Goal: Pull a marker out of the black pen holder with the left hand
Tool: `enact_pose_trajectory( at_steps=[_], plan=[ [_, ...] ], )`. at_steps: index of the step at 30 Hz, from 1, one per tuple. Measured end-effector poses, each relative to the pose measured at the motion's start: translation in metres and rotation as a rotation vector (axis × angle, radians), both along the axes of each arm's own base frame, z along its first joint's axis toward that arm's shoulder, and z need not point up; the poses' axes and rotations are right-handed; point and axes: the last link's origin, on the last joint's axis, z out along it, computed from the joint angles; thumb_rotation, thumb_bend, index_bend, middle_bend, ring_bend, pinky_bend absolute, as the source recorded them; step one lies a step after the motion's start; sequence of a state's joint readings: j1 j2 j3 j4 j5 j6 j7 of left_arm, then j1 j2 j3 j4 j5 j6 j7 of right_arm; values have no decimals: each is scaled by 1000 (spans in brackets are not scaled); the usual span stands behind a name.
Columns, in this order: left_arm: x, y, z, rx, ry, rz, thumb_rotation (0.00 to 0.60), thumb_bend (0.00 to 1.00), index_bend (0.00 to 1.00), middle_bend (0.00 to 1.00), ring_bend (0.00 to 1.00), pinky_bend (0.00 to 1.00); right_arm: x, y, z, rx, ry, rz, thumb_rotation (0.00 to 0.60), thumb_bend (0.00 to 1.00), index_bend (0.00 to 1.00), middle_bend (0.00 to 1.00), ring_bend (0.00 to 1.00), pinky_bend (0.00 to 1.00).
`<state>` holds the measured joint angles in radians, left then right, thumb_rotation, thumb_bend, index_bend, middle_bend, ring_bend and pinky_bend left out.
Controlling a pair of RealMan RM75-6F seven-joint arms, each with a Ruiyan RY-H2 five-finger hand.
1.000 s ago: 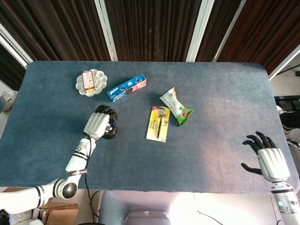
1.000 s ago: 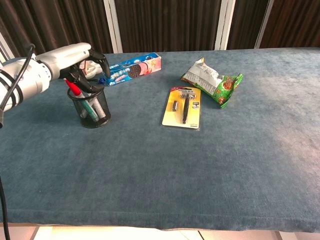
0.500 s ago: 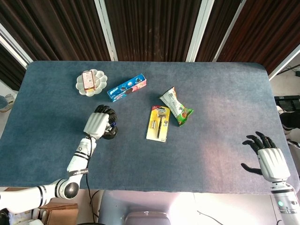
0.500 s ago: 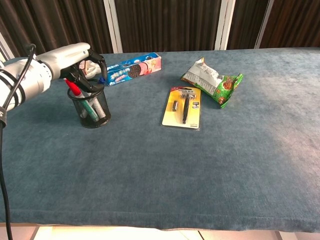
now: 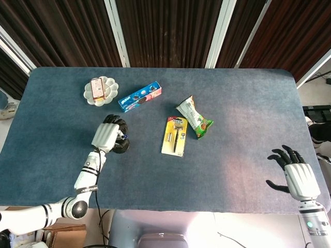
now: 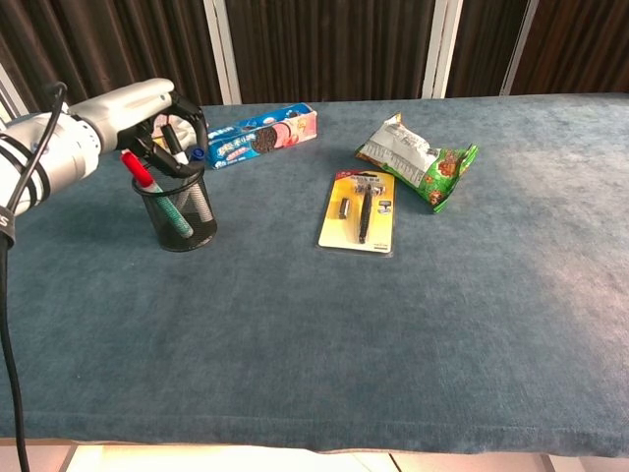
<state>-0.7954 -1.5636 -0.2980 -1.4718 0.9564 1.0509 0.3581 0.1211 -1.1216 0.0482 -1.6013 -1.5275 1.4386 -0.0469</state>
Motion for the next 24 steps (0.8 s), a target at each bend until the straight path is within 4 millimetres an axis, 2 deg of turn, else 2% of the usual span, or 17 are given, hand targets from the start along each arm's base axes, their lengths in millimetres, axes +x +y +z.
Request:
enact_pose_trajectory(
  at_steps=[8,18,21,24],
  plan=[
    [2,-15,22,19,-79,-26,600,353,672,326,149,113,0,0,0,0,-3,1,600,209,471,344,149,300],
    [0,-54,78,85,-282,-115,600,354,667,323,144,111,0,0,0,0,-2,1,600,209,470,344,149,301],
    [4,-64,85,89,-342,-168,600,355,663,321,138,105,0,0,0,1,0,2,600,209,470,344,149,301],
    [10,-72,82,74,-354,-243,600,354,652,315,120,82,1,0,-1,2,1,3,600,209,470,344,149,301]
  ],
)
